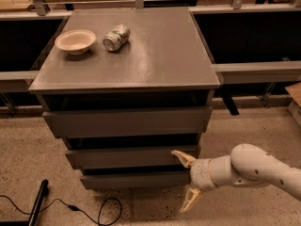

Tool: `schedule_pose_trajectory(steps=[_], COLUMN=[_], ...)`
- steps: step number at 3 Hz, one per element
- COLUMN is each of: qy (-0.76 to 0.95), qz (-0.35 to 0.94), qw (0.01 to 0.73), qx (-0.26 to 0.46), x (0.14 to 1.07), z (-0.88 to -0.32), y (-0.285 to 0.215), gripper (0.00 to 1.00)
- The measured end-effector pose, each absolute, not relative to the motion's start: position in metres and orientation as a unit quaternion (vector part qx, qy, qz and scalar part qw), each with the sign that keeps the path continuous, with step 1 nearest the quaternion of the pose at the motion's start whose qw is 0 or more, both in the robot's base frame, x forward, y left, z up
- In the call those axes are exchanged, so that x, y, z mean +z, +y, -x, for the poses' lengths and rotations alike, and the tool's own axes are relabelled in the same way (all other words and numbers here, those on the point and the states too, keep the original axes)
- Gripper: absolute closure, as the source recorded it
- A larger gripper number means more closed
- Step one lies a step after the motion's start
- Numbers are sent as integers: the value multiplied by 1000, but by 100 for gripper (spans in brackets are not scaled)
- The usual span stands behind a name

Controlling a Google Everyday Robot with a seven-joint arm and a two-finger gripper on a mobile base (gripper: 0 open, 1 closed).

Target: Open bottom drawer

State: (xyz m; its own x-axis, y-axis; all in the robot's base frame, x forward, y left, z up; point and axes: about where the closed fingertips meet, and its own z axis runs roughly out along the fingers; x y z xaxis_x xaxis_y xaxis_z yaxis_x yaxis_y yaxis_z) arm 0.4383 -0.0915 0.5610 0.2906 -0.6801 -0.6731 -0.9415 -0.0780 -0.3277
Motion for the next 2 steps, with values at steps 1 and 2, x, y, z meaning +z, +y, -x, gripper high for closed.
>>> schedule_pose_trajectory(steps=[1, 2], qy=[565, 573], qz=[721, 724], qw=[365, 349], qx=[167, 160], x=[555, 547], z=[-440, -443], y=[-93, -92], gripper=[0, 0])
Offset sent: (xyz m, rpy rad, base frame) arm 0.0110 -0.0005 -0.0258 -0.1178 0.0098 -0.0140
